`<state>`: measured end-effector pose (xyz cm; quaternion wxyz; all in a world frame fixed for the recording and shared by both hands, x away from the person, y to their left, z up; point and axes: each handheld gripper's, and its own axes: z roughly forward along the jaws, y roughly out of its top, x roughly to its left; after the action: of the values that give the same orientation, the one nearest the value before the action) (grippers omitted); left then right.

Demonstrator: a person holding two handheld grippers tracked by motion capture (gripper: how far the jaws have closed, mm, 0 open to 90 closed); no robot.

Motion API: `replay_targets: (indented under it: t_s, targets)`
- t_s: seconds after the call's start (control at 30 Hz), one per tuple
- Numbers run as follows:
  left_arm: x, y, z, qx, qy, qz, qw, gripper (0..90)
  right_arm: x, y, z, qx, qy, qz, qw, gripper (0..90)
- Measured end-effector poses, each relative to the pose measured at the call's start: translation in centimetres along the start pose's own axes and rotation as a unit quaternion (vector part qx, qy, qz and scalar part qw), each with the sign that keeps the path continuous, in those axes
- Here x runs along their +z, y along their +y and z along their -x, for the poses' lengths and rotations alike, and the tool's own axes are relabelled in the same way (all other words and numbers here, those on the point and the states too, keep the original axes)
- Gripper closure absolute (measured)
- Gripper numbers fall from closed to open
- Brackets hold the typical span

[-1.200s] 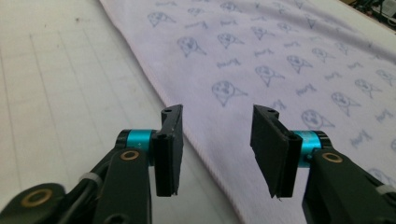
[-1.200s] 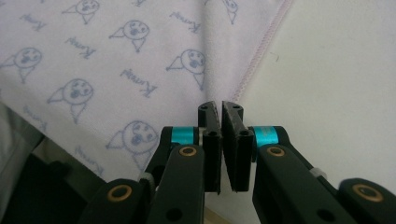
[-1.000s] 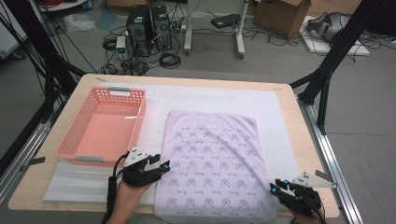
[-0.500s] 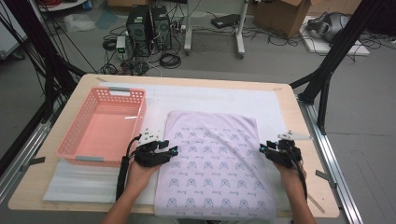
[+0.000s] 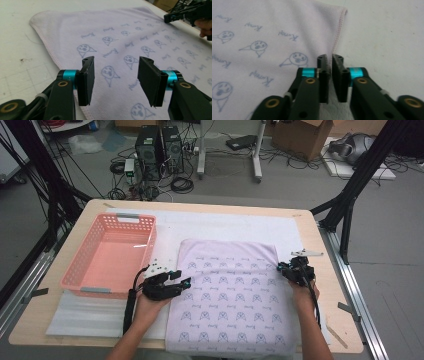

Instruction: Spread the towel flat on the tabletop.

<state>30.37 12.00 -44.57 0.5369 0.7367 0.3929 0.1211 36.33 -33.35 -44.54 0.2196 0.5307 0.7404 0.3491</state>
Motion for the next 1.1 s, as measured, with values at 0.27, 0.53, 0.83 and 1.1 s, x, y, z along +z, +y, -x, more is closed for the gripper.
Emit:
replay_targets:
  t_s: [0.27, 0.53, 0.83, 1.1]
  targets:
    - [-0.7, 0.1, 0.2, 0.007, -0.009, 0.027, 0.9996, 35.9, -5.1, -1.9, -1.6, -0.033, 0.047, 0.056, 0.9968, 44.8]
    - [-1.4, 0.3, 0.7, 0.008, -0.017, 0.05, 0.9986, 19.9, -9.0, -5.3, -2.8, -0.074, 0.069, 0.078, 0.9917, 21.0]
    - [-2.2, 0.4, 0.5, 0.005, -0.014, 0.063, 0.9979, 19.6, -9.8, -5.5, -2.0, -0.054, 0.066, 0.111, 0.9901, 19.5]
    - [-2.7, 0.7, 0.4, 0.006, -0.008, 0.068, 0.9976, 19.6, -9.9, -5.3, -2.4, -0.06, 0.069, 0.11, 0.9897, 19.4]
